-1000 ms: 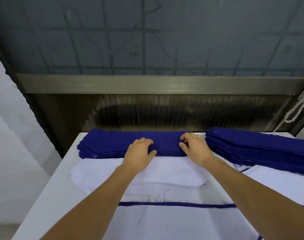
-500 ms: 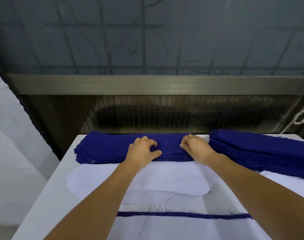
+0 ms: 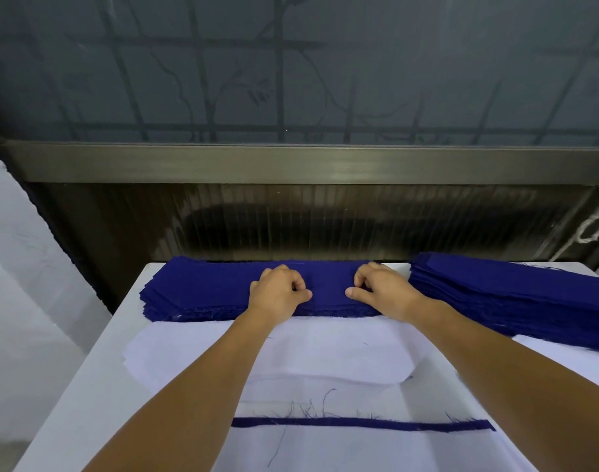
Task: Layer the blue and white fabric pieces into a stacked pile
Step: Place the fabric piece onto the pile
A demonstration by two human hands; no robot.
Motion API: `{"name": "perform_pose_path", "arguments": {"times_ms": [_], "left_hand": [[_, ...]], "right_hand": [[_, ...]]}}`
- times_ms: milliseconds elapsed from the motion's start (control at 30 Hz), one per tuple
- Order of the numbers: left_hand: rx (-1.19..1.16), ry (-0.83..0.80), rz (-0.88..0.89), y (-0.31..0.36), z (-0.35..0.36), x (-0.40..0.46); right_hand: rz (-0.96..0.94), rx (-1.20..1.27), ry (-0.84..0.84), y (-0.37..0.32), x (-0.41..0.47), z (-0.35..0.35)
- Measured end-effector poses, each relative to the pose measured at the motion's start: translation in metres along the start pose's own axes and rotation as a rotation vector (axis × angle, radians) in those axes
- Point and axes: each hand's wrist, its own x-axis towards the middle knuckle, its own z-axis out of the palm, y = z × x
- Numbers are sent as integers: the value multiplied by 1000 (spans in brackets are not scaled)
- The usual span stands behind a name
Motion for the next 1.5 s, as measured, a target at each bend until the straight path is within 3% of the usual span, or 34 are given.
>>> {"name": "perform_pose_path", "arguments": {"times_ms": [333,567,1000,1233,1500], "left_hand": [[-6,-17,-5,-4,0,1],[-11,-17,-18,-2,-1,4],[2,-27,-24,-5,6,11],[-35,-108,-3,-7,-3,7],[-106,-110,26,-9,-6,7]], "right_hand": [[3,-146,-40,-7,10,-3],[21,17,-29,-1,2,-1],[32,-139,-71,-10,10,-5],[184,102,-48,-14,14,-9],[184,71,-78,-8,21,-6]]}}
